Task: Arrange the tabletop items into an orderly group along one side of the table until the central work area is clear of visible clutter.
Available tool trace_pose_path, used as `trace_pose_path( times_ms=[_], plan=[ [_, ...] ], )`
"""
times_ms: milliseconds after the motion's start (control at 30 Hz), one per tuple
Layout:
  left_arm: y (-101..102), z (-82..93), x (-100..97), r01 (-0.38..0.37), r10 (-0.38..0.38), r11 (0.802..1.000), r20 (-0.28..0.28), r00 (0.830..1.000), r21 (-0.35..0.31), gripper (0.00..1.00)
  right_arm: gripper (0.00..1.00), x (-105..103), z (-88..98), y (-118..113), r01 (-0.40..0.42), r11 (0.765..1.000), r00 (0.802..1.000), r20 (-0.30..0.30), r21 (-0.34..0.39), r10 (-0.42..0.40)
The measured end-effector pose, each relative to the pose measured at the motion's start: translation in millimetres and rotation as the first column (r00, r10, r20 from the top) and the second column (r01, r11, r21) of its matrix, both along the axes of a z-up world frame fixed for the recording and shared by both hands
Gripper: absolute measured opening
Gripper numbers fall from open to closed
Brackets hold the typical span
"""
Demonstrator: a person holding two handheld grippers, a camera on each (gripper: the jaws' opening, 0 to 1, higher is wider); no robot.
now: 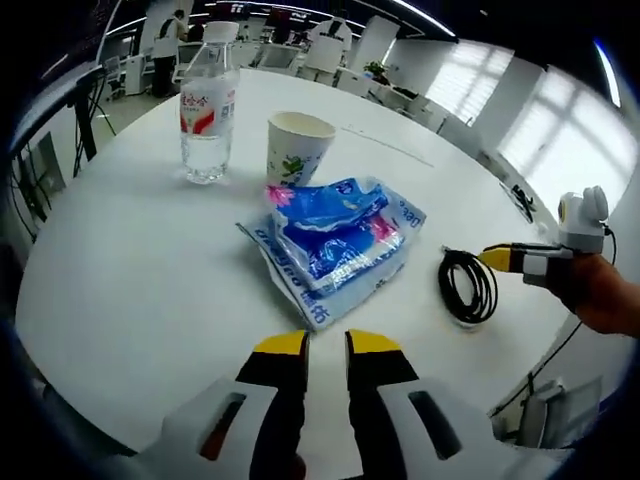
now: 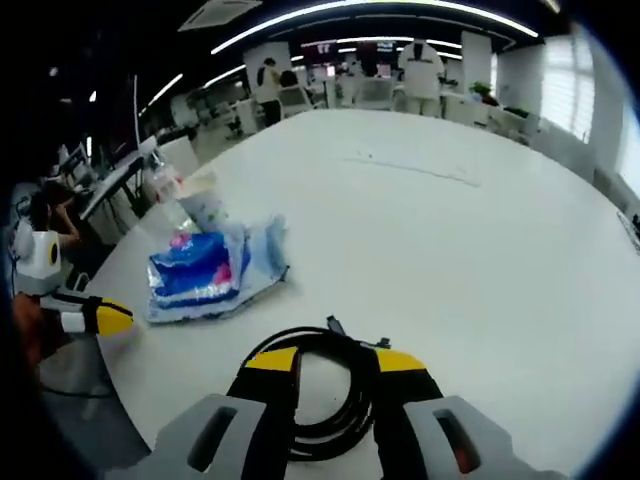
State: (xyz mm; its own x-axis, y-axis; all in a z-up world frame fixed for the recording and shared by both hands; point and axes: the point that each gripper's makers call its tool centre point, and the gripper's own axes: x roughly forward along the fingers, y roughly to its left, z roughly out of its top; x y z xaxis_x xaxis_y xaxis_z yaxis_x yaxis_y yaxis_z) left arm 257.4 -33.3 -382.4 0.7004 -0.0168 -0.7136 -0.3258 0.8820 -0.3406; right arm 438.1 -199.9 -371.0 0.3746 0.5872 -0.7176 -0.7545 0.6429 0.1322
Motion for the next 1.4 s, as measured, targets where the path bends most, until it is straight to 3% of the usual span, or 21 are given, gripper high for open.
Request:
trace_pose_path(
  times_ms=[167, 267, 533, 867, 900, 1133, 1300, 1400],
  plan=[
    [23, 2.4, -3.1, -0.054, 0.054, 0.998, 0.021, 0.998, -0.010, 0.14, 0.24, -19, 9.3, 37, -0.066, 0.997, 0.998, -0.018, 0.036, 0.066],
    [25, 2.3, -3.2, -0.078, 0.079, 0.996, 0.039, 0.996, -0.034, 0.15, 0.24, -28, 9.7, 63, -0.094, 0.994, 0.995, -0.033, 0.062, 0.097],
    [28, 11.2, 11.5, -0.076, 0.081, 0.996, 0.095, 0.992, -0.053, 0.16, 0.24, -39, -3.4, 100, -0.145, 0.989, 0.987, -0.070, 0.036, 0.148],
    [26, 9.2, 33.9, -0.020, 0.027, 0.998, 0.131, 0.991, -0.055, 0.15, 0.22, -31, -6.9, 120, -0.163, 0.987, 0.984, -0.076, -0.014, 0.161],
    [28, 10.0, 37.4, -0.023, 0.032, 0.998, 0.137, 0.990, -0.064, 0.15, 0.22, -25, -14.1, 124, -0.166, 0.986, 0.984, -0.075, -0.019, 0.164],
    [36, 5.1, 43.4, -0.027, 0.033, 0.998, 0.126, 0.991, -0.048, 0.15, 0.19, -29, -12.6, 135, -0.180, 0.982, 0.981, -0.080, -0.053, 0.175],
    [35, -1.6, 47.8, -0.026, 0.034, 0.997, 0.118, 0.992, -0.067, 0.14, 0.14, -19, -24.9, 142, -0.175, 0.983, 0.981, -0.089, -0.061, 0.170],
    [35, -2.3, 51.2, -0.014, 0.021, 0.998, 0.119, 0.993, -0.062, 0.09, 0.11, -28, -25.2, 142, -0.169, 0.983, 0.981, -0.108, -0.072, 0.161]
  ],
)
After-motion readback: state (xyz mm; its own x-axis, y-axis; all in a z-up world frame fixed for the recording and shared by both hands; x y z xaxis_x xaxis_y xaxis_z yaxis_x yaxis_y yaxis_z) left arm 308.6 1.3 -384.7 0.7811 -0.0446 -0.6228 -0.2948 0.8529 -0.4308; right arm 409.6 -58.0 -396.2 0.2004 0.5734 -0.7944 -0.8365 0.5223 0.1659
